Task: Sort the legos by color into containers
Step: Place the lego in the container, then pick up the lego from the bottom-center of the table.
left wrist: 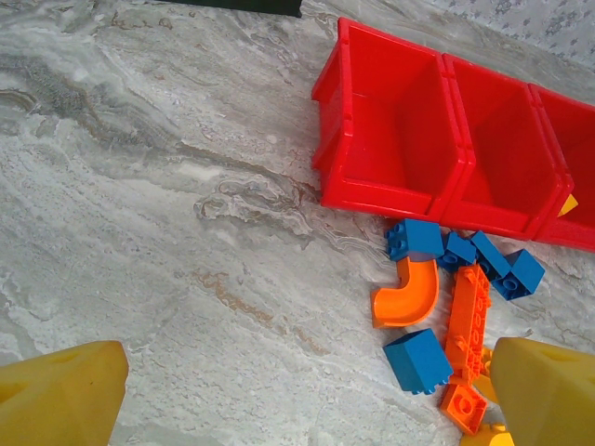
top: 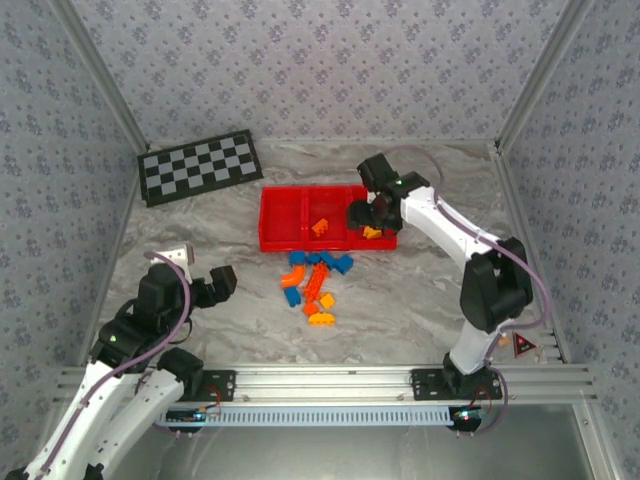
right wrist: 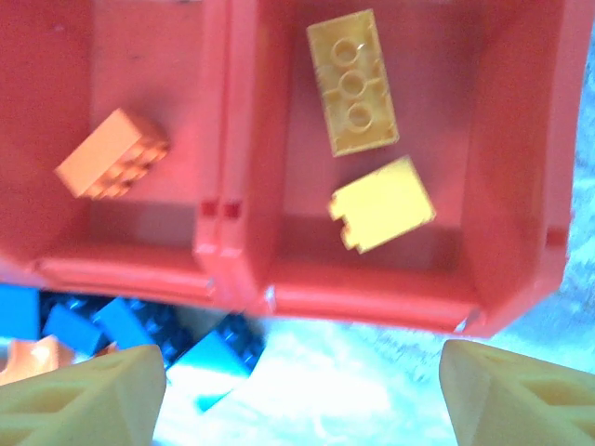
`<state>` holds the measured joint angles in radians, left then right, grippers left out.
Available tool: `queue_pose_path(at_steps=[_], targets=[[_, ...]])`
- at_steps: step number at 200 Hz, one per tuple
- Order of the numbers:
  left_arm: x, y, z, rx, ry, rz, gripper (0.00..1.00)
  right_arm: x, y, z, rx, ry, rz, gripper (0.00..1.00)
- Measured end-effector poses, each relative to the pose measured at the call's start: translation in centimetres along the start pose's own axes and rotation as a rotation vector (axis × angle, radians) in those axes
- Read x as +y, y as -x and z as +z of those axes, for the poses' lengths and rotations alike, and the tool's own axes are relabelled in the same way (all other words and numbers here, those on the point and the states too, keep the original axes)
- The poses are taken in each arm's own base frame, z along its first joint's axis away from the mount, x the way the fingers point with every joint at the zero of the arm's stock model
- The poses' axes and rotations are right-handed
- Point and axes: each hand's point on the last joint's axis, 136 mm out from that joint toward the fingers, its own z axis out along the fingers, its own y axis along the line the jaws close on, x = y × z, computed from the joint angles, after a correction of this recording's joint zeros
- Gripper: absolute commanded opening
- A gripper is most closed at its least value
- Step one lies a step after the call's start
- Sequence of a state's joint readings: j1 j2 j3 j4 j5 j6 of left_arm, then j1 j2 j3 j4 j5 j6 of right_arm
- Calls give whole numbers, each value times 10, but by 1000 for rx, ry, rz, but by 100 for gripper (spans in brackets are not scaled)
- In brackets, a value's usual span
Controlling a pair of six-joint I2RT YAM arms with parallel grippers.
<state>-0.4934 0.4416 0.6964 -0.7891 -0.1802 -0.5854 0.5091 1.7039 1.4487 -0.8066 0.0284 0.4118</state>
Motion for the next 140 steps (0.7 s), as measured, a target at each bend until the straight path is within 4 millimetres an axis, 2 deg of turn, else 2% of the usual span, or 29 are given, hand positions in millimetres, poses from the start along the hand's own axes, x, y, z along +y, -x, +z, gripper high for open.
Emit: queue_pose_path(at_steps=[29,45,61,93,140], targets=[[0,0,0,0,0,0,100,17,-33,-14,6,43,-52,89],[0,0,0,0,0,0,100,25,-56,-11,35,69,-105,89],[0,0,0,0,0,0,100,32,-78,-2,71,82,-178,94],[0,0,0,0,0,0,100,49,-125,13,135,100,-390,98],[0,0,0,0,-1,0,100,100,-170,6,125,209,-798,99]])
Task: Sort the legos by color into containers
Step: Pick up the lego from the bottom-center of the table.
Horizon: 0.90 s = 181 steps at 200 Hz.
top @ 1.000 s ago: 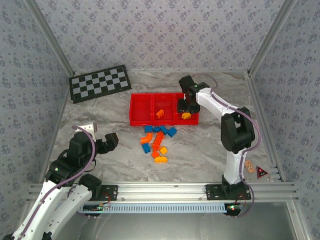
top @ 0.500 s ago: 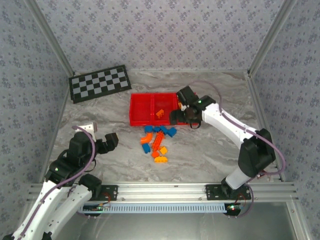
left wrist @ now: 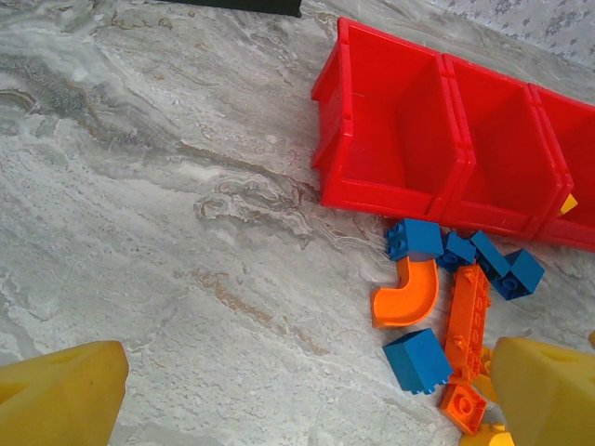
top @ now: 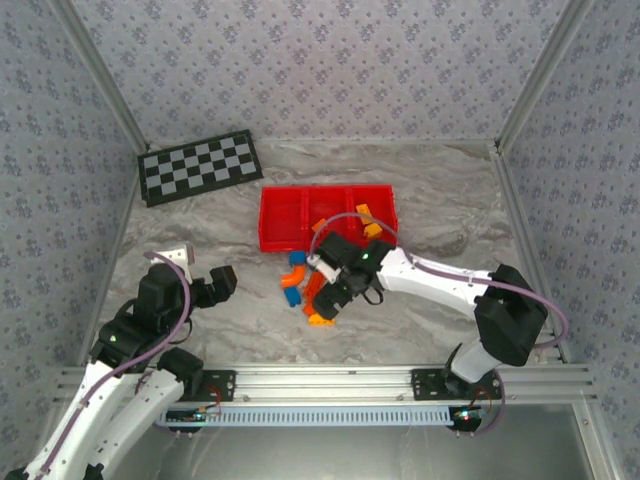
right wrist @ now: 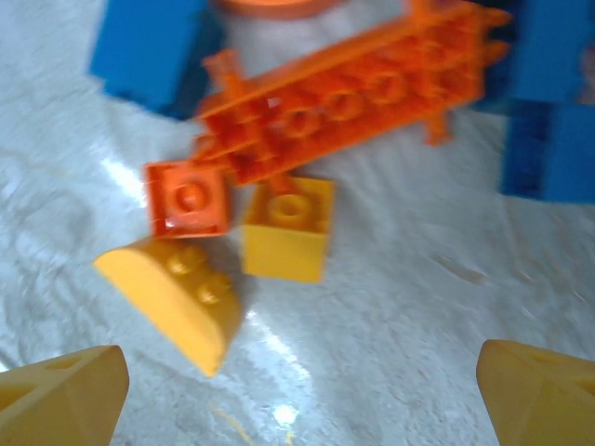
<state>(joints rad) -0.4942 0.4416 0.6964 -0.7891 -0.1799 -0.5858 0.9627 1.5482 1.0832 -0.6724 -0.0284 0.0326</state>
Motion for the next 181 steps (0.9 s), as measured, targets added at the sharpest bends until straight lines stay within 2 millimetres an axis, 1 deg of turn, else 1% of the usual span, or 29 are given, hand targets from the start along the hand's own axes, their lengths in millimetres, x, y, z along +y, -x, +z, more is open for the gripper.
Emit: queue_pose_path(at_steps=[12,28,40,48,71,103,142,181], targets=[[0,0,0,0,0,0,100,15,-2,4,-25,14,-122,100],[0,0,0,0,0,0,100,35,-16,8,-39,35,-278,100],[0,0,0,1,-2,2,100,44,-24,9,-46,52,-359,100],[-1,-1,0,2,-4,3,100,45,-25,8,-54,55,-393,99],[-1,-1,0,2,-4,3,100,44,-20,7,-89,48,-467,99],[-1,-1,0,2,-4,3,100,45,-15,12,-128,30,-558,97],[-1,-1,0,3,-5,4,100,44,-3,17,-170,1,-628,95],[-2,-1,0,4,-8,7,100,46,1,24,-180,-3,-666,92]])
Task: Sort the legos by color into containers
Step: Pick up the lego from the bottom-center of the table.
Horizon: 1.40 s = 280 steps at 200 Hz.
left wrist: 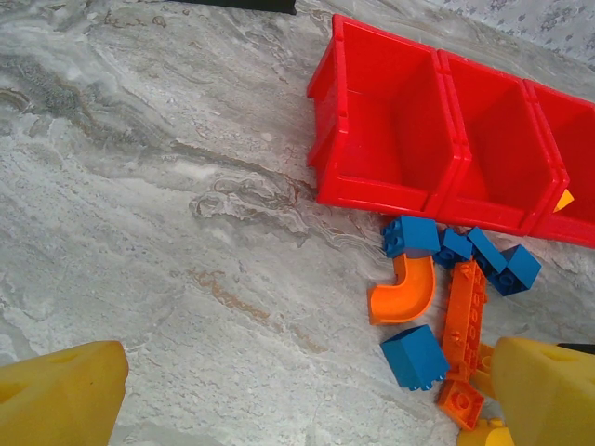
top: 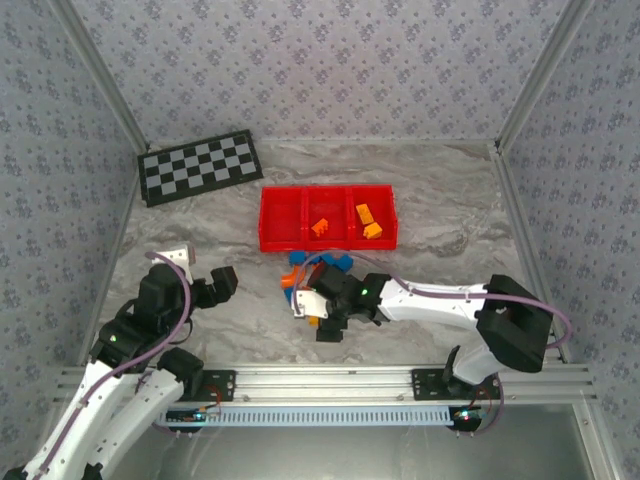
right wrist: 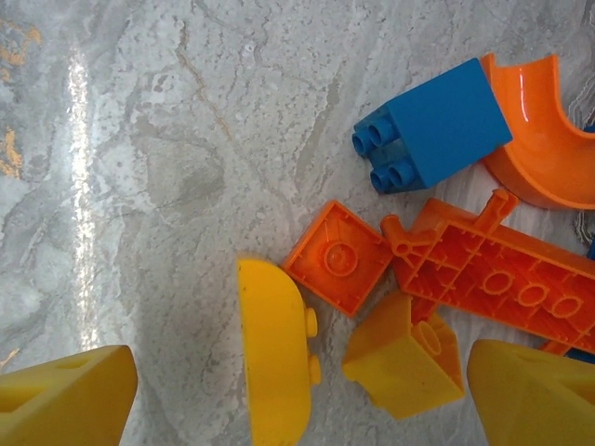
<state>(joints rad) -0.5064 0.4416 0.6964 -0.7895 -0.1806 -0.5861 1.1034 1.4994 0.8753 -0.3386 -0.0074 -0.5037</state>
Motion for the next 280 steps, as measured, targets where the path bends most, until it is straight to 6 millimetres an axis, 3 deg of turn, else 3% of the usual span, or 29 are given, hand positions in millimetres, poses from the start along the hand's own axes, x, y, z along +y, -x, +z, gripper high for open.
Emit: queue_pose_path(at_steps=[43,67,119,151,178,247,280], targets=[[0,0,0,0,0,0,100,2,1,5,3,5,-20,87],[0,0,0,0,0,0,100,6,-1,10,11,16,-32,74],[0,0,0,-2,2,0,100,16,-15,28,77,66,-50,65],[1,1,0,-4,5,0,100,18,-19,33,99,76,-62,42],[1,1,0,-4,5,0,100,19,-23,37,122,82,-66,33],[2,1,0,-7,9,0,100,16,-24,33,130,70,-58,15],[2,1,0,-9,11,0,100,3,-9,8,46,39,-17,14]])
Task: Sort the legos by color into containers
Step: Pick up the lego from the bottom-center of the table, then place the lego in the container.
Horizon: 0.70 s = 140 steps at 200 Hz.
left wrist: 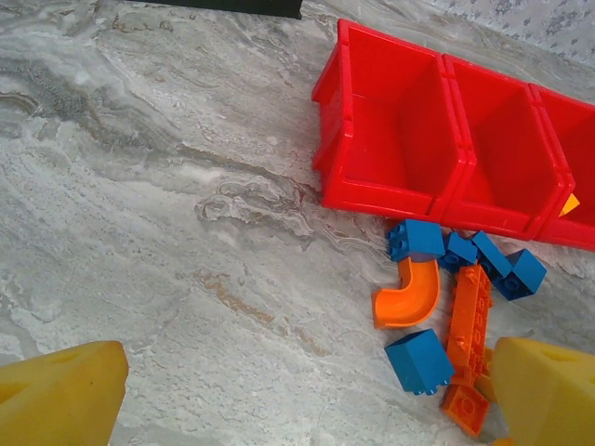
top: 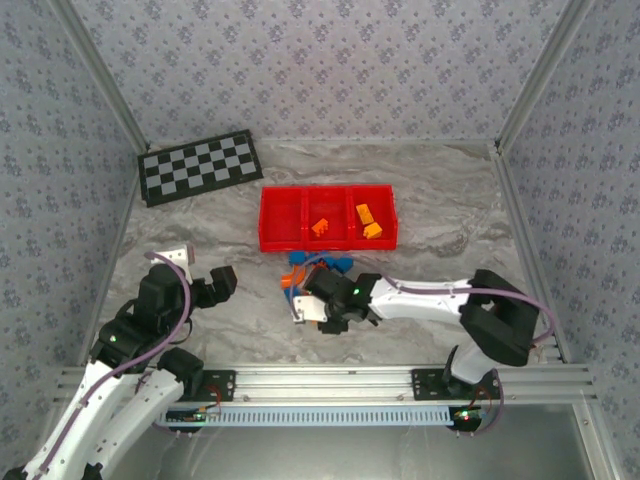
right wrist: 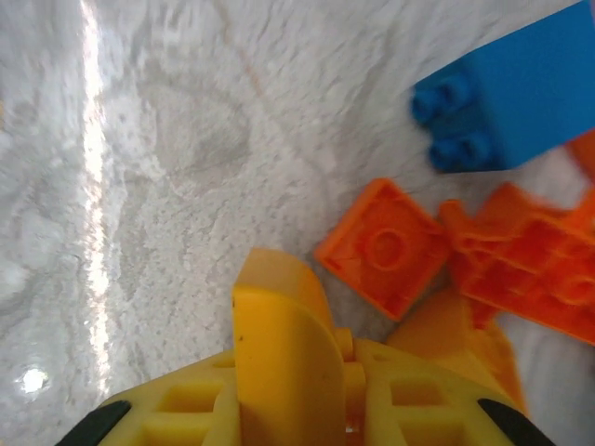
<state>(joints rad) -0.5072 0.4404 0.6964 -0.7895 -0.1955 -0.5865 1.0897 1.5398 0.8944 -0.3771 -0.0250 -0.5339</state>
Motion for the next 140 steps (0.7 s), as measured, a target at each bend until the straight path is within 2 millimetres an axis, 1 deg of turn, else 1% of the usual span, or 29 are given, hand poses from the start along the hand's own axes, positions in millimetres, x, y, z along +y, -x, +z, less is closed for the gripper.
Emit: queue_pose_path(at_steps=[14,21,28,31,40,49,61,76,89,101,115,140], targets=[[0,0,0,0,0,0,100,-14,8,-21,-69,-34,44,14],[0,0,0,0,0,0,100,-25,11,-34,-110,-61,75,14],[0,0,0,0,0,0,100,-37,14,-48,-154,-91,117,15],[0,0,0,0,0,0,100,-45,14,-56,-175,-111,144,16],[0,0,0,0,0,0,100,-63,14,-74,-232,-152,204,15],[0,0,0,0,0,0,100,-84,9,-92,-279,-202,279,14],[0,0,0,0,-1,1,100,-111,-3,-113,-324,-265,388,13],[-1,0,0,1,-3,4,100,-140,-19,-131,-351,-326,505,12],[-1,0,0,1,-2,4,100,-161,-30,-140,-361,-362,590,11],[0,0,0,0,-1,3,100,-179,-40,-143,-358,-384,668,9],[-1,0,0,0,-1,4,100,-202,-52,-141,-345,-402,761,9],[-1,0,0,0,-1,3,100,-241,-77,-129,-291,-422,932,9]])
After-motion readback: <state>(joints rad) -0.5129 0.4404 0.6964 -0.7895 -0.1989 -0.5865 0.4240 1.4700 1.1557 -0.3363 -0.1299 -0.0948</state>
